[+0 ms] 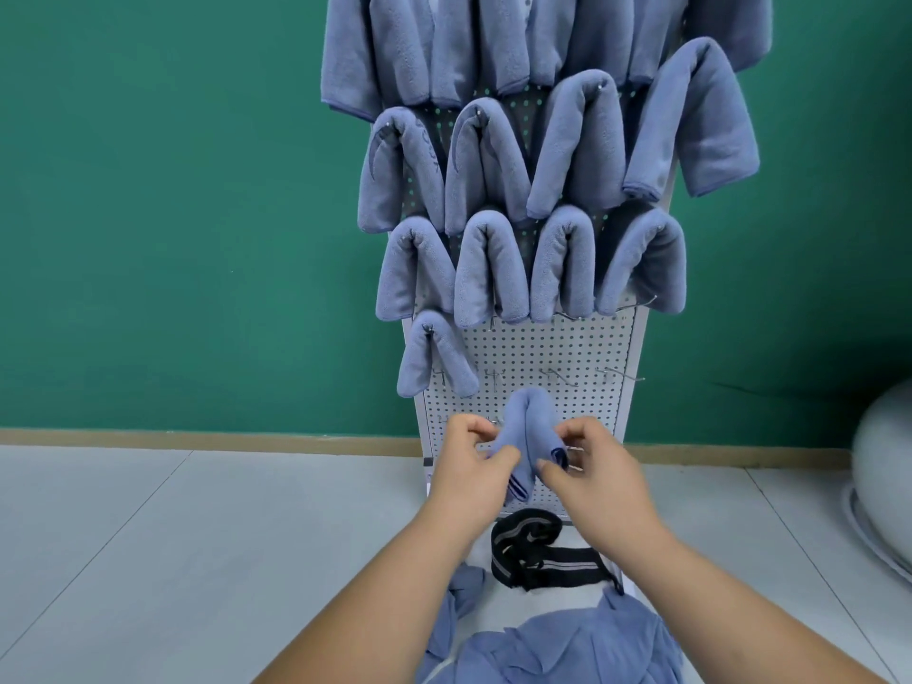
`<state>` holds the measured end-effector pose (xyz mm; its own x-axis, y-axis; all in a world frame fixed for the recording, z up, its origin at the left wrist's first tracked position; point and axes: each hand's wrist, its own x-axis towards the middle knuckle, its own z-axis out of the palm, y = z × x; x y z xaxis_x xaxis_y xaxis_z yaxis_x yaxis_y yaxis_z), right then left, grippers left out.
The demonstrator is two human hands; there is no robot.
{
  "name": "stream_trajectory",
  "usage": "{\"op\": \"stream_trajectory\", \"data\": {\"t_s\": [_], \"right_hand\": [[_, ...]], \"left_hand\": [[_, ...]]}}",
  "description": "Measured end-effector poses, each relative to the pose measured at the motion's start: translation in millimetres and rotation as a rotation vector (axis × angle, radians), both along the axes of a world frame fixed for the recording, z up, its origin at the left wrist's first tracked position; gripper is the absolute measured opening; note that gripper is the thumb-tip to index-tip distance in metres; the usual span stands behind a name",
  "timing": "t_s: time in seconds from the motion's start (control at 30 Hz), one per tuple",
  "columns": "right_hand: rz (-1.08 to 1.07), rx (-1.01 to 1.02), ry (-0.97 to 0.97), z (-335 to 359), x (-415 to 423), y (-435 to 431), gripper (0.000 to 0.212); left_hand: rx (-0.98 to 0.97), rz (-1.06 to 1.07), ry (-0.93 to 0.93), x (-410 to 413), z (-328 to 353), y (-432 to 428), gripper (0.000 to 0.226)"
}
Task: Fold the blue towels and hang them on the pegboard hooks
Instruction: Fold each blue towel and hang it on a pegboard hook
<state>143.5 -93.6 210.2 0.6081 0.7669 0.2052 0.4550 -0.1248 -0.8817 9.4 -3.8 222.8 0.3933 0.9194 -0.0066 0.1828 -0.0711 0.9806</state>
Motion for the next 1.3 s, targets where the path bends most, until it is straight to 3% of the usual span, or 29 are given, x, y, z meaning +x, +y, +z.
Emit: {"op": "stream_trajectory", "data": {"t_s": [0.13,0.23,0.43,0.57,0.67,0.83,1.3], "right_hand": [[0.079,0.036,0.08,-1.7,-3.9,1.5,0.028],[0.091,0.076,0.156,4.5,-6.0,3.3,0.03],[0.069,-0.017,-0.043,-1.5,-7.7,15.2,0.046],[-0.048,0.044,-0.207,1.9,-14.5,25.0,0.033],[-0.107,0.089,-0.197,13.8,-17.3,34.6,0.017],[-0.143,0.228,-0.23,47.2,-16.9,53.8,0.033],[-0.166,0.22,-0.375,37.8,23.8,126.5,0.038]], "left_hand": [[-0.136,0.02,-0.118,-2.5,0.0,2.7,0.039],[-0.112,-0.018,-0.106,-4.8,-2.2,7.4,0.037],[0.085,-0.044,-0.057,0.4,-5.0,-0.4,0.041],[0.235,-0.01,-0.044,1.8,-2.6,-0.7,0.049],[0.382,0.062,-0.005,2.4,1.5,5.2,0.049],[0.613,0.194,0.047,1.7,29.3,30.1,0.053],[0.55,0.253,0.096,45.0,20.8,101.0,0.04]]}}
